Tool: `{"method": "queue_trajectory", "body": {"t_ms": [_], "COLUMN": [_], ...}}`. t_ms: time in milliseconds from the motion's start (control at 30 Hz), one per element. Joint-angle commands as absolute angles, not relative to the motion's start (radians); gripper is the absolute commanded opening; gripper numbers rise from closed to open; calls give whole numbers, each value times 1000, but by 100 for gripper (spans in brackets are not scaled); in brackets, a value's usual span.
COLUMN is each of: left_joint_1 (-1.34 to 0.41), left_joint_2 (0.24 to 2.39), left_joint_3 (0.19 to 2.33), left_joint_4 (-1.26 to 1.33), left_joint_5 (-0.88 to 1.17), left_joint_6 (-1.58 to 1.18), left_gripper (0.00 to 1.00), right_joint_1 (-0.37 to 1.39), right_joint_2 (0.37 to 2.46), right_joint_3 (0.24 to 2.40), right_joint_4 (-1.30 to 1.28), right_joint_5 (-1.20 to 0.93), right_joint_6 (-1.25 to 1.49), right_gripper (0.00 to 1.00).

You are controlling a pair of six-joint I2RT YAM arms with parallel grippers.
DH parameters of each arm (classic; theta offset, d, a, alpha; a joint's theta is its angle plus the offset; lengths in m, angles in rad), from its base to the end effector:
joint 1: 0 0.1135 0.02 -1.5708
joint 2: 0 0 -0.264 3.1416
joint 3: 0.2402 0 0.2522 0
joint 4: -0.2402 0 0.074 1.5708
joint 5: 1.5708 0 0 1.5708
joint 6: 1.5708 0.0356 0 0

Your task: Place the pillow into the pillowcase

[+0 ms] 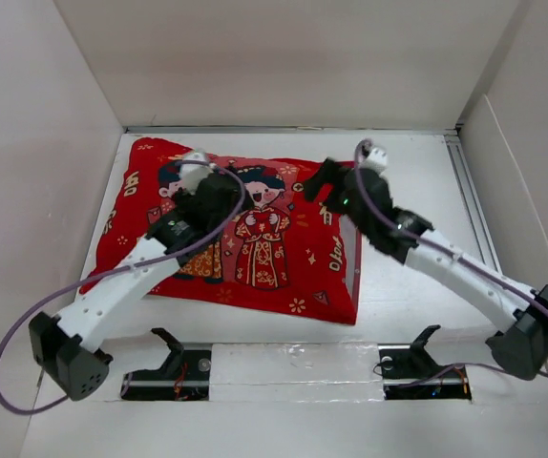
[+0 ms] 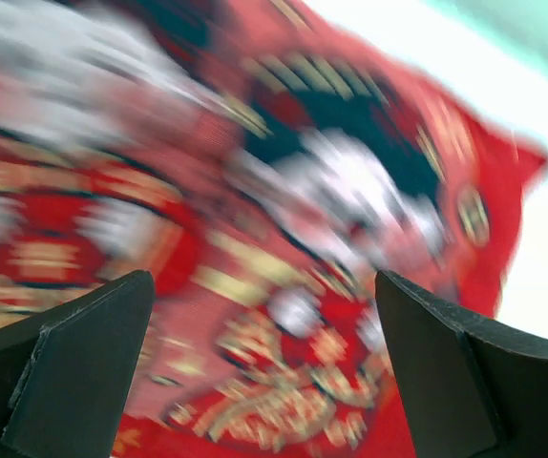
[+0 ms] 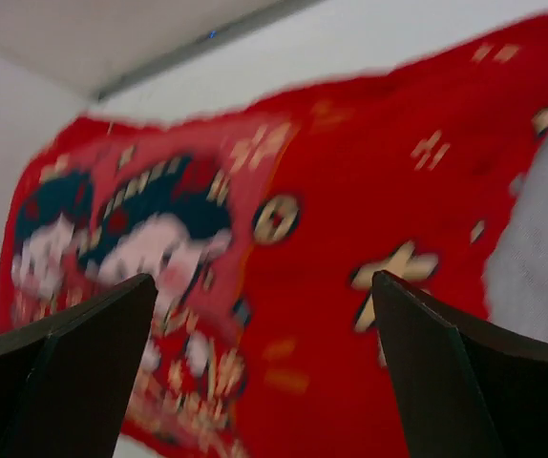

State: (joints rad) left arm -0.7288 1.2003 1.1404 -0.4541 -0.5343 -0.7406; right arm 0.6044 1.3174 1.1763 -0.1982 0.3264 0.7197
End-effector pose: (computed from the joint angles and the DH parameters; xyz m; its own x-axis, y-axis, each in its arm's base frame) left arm 0.2087 -0.1621 0.3534 -0.4342 -0.3908 -0.8116 -0.0686 0.9127 -0.4028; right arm 0.2586 0.1647 0.3582 -0.3967 0.4848 -0.7795 -0.0372 0.8400 0.5413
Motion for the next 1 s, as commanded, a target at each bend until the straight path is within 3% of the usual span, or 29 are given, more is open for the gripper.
{"method": "queue_trajectory", "body": {"t_ms": [0,33,133,167,233,467,667,967], "left_joint_1": [-632,-509,-230,-42,122,132,20,-129], "left_joint_2": [1083,1051,1040,1098,1302,1678,1733,1721], "left_joint_3": [1124,1124,1089,1089,1145,1344,1233,1197], "left_joint_4": [-558,-558,-387,-339,-328,-430,-279,-167], "left_joint_5": [-742,-758,-504,-332,-275,-296,-267,-183], "left_joint_6": [-940,-940,-780,-779,-779,-804,-795,-824], "left_gripper": [100,100,100,100,100,100,100,100], "right_joint_1": [857,906,1047,1083,1208,1203,1031,730], "right_joint_2": [1243,1243,1273,1273,1298,1477,1667,1621], "right_joint_3": [1083,1103,1172,1183,1201,1192,1206,1120], "right_joint_4": [-227,-256,-368,-377,-359,-236,-178,-141], "right_joint_5": [573,596,598,598,600,381,337,281], "right_joint_6": [764,802,836,836,845,879,870,770], "right_gripper": [100,100,100,100,100,100,100,100]}}
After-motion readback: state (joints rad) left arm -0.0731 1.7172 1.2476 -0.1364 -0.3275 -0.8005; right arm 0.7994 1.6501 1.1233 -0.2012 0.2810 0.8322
